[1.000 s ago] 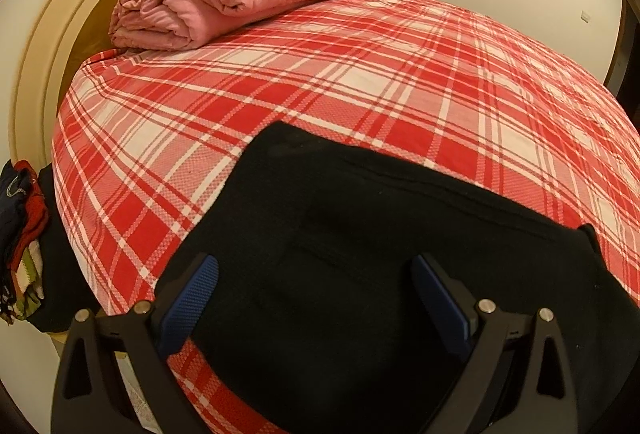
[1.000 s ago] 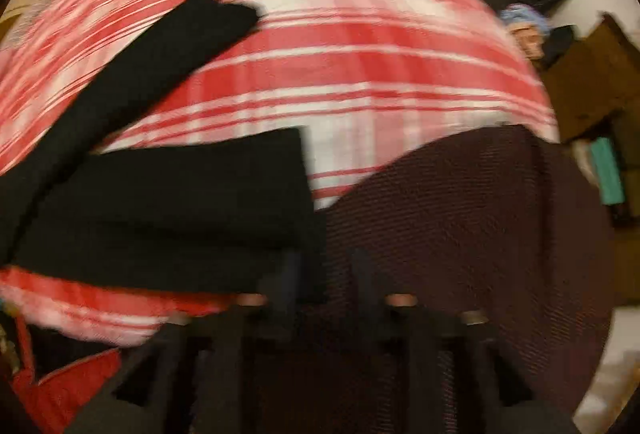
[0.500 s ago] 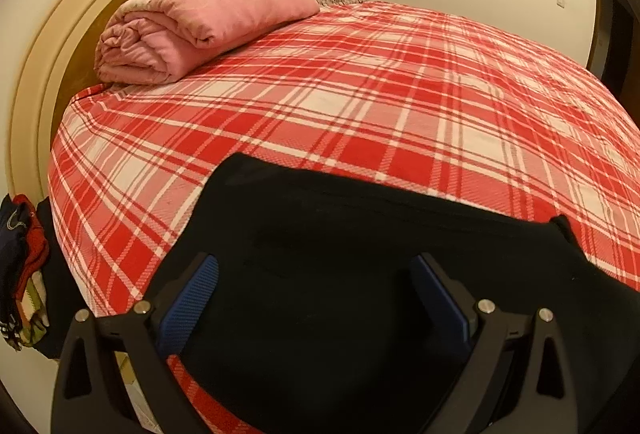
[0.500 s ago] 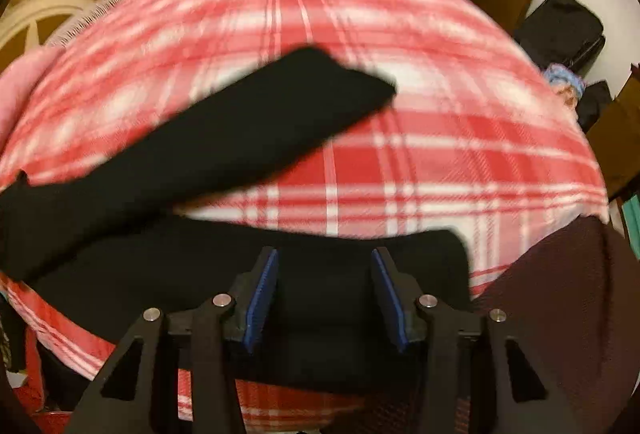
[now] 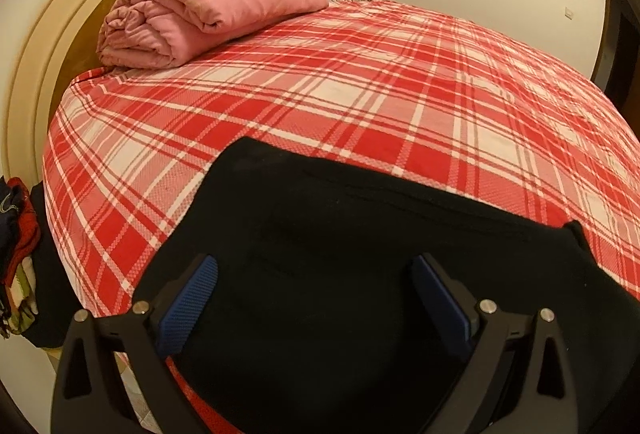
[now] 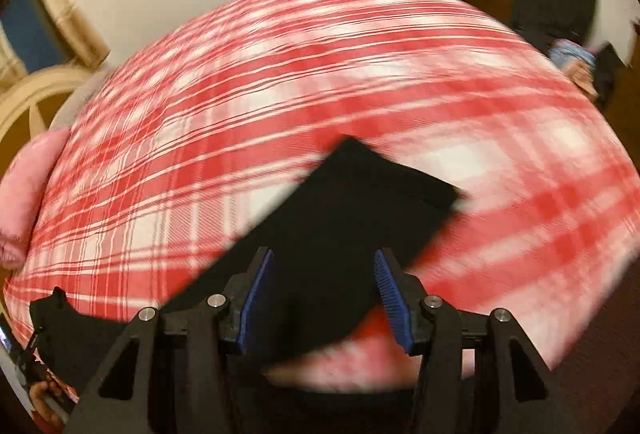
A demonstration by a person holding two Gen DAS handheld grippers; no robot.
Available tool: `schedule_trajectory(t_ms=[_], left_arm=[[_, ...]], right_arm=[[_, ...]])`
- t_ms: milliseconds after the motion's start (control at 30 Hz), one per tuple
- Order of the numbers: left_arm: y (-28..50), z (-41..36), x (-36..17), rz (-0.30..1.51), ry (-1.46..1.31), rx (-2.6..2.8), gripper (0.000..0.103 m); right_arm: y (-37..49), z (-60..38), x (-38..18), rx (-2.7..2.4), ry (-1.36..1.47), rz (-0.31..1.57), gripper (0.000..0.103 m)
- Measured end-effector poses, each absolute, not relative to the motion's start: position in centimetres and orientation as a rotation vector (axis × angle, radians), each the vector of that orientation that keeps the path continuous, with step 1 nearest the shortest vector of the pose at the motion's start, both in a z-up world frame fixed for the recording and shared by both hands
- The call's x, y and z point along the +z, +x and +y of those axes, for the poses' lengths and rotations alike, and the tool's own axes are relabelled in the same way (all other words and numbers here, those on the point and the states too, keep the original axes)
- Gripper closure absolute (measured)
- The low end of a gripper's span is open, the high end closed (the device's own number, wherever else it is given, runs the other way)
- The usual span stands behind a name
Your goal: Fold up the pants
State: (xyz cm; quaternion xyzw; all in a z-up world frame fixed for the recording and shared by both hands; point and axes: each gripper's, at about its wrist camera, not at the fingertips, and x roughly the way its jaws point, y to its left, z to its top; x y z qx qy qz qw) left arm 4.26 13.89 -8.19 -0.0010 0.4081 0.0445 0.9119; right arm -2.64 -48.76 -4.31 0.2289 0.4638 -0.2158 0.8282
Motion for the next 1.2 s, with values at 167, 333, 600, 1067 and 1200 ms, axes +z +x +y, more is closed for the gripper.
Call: schedule_trajectory(t_ms=[167,333,600,1067,1200], left_arm=[[4.3,14.3,-8.3,0.845,-0.016,0.078,0.001],[4.4,14.3,-8.3,0.844,-0.012,0.073,0.000],[4.4,14.4,-8.3,0.845,-0.020,0.072,0.000],[4.3,14.2,-8.3,0.848,-0.022,0.068,0.000],[4.5,14.0,-8.2,0.848,-0.014,0.062,0.000]], right_arm=[[2.5,-49.1,-7.7,-0.570,0.452,1.081,0.047],[3.6,-48.9,-7.8,-0.608,0.411,1.133,0.057],[-1.7,-51.3,-5.9,-0.505,0.632,1.005,0.097],[-24.0,-47.4,-5.3,-0.559,0.926,0.631,0.097],[-25.3,-46.9,-7.6,-0.582,0.957,0.700,0.097]])
